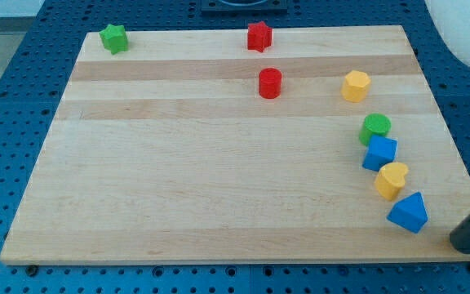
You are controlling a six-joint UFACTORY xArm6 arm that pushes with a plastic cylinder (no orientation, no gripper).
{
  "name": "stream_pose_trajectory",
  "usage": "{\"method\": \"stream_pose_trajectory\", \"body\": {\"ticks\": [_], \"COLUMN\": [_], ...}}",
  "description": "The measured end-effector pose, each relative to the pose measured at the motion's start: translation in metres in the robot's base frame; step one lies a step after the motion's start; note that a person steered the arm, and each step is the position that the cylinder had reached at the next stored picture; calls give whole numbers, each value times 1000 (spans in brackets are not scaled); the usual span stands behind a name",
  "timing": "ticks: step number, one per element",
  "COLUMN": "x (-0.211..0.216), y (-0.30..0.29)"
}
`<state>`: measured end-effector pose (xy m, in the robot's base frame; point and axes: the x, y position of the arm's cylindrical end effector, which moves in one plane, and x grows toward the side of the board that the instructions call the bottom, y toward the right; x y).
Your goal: Separate the blue cube and yellow heart
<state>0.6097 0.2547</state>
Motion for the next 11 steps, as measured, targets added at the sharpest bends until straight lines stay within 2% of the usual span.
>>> {"method": "stream_pose_trajectory", "body": {"ticks": [4,5,9,11], "x": [-95,-104,-104,-107], "y": [6,2,-84,-96]}}
